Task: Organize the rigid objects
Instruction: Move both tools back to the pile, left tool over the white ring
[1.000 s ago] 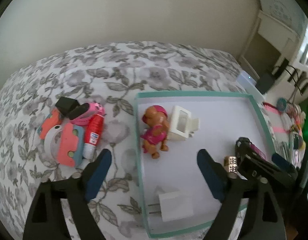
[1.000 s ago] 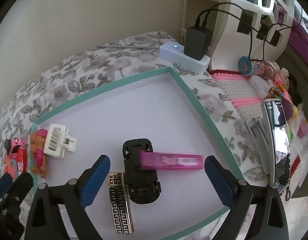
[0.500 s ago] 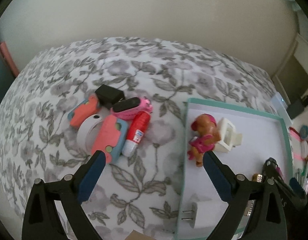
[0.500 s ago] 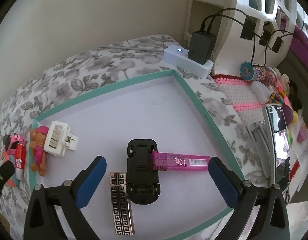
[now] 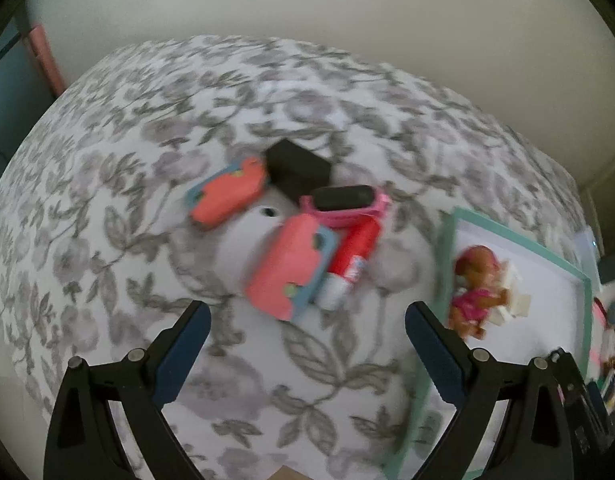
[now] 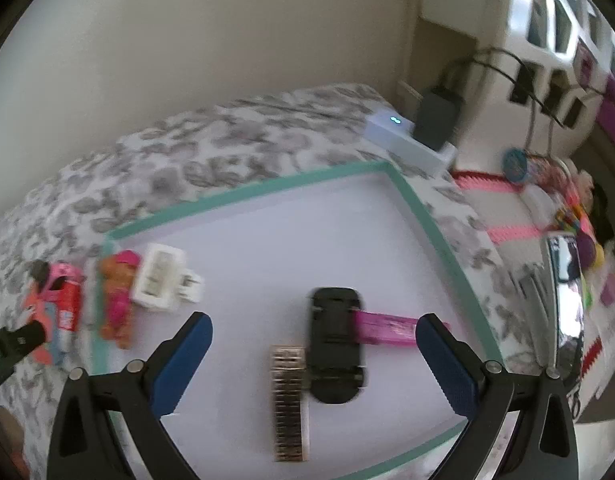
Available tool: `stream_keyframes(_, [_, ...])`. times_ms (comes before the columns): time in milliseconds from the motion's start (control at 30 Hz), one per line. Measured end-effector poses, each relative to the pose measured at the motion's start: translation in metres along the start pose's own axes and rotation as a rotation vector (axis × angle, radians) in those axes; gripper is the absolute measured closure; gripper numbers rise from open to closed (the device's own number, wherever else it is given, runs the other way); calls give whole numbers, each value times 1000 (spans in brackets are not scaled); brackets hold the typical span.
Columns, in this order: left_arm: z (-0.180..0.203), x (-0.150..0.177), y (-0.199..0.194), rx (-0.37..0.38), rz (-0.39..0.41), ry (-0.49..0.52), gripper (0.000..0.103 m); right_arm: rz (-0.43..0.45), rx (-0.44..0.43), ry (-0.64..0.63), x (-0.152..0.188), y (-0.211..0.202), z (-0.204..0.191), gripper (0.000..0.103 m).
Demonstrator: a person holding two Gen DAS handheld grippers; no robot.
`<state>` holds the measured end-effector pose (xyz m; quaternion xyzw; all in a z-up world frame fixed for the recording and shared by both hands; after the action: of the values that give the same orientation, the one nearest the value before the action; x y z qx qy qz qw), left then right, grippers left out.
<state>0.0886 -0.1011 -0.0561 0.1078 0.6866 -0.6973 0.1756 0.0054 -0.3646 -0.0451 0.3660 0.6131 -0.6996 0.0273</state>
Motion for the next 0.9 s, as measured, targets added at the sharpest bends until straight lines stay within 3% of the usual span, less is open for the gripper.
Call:
stream_keyframes(300, [-52,-14,0,-65,-18,-116,5,-20,-143,-51,4,-10,-51,0])
stream_keyframes(500, [-83,-25,-7,-65,-3,-194,5,-20,-184,-122,9,-13,-76,0])
stream_keyframes(900, [-106,-43,-9,-70,35,-185,5,-7,-245,-206,7,-17,-117,0])
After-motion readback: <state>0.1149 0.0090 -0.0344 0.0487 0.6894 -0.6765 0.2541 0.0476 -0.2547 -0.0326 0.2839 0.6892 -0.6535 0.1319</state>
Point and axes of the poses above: each gripper's, at about its wrist camera, not at the fingertips, and y roughly the way its jaws point, z to its right, x to its underside, the point moved 3 cm from there along y, roughly the way its jaws point
